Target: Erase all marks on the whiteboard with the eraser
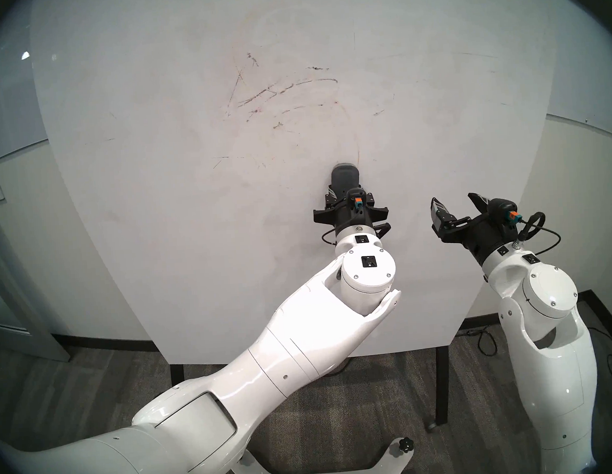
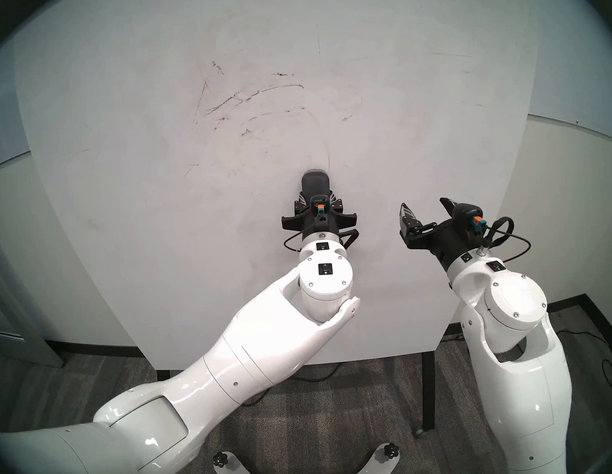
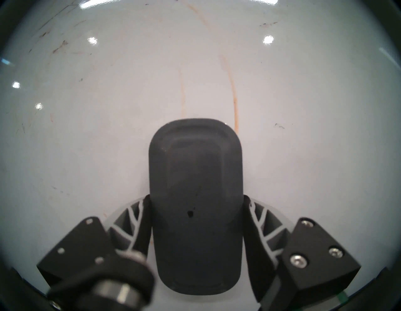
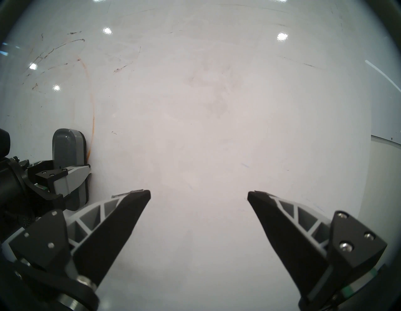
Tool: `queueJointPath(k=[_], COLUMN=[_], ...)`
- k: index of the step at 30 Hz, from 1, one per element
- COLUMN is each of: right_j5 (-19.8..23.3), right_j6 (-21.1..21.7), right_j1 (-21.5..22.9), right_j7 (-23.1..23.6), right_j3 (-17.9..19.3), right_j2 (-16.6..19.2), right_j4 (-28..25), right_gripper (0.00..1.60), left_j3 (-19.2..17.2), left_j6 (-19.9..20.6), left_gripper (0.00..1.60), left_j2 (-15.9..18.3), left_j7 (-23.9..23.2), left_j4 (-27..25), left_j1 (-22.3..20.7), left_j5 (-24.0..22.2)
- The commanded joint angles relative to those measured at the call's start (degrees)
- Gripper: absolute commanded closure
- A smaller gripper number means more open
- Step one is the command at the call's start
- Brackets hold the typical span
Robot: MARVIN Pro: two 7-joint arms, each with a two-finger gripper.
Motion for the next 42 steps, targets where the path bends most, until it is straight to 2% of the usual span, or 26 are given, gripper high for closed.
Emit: queueJointPath(k=[1, 13, 25, 31, 36, 42], right_j5=[0.0, 0.0, -0.1, -0.1, -0.1, -0.1], right_j6=[-0.4, -0.5, -0.5, -0.5, -0.5, -0.5], right_j1=[0.5, 0.4, 0.4, 0.4, 0.4, 0.4], right_j7=[0.1, 0.1, 0.1, 0.1, 0.1, 0.1], right_j3=[-0.1, -0.1, -0.2, -0.2, -0.2, -0.2], right_j2=[0.1, 0.0, 0.0, 0.0, 0.0, 0.0], right_j4=[-1.2, -1.3, -1.3, -1.3, -1.3, -1.3], right_gripper=[0.0, 0.0, 0.0, 0.0, 0.0, 0.0], left_j3=[-0.2, -0.2, -2.2, -3.4, -6.0, -7.7], left_j6=[-0.7, -0.8, -0.3, 2.2, 6.4, 7.5], left_gripper=[1.6, 1.6, 1.6, 1.6, 1.6, 1.6], left_j2=[-1.8, -1.8, -1.9, -0.9, -0.8, -0.6], left_j7=[-0.3, -0.3, 1.5, 3.3, 5.6, 5.8], left_j4=[-2.1, -3.2, -6.0, -9.3, -12.3, -11.8], left_j1=[-3.8, -4.0, -3.6, -1.3, 0.6, 0.0], left_j5=[1.3, 1.9, 1.3, 0.0, -2.9, -4.4])
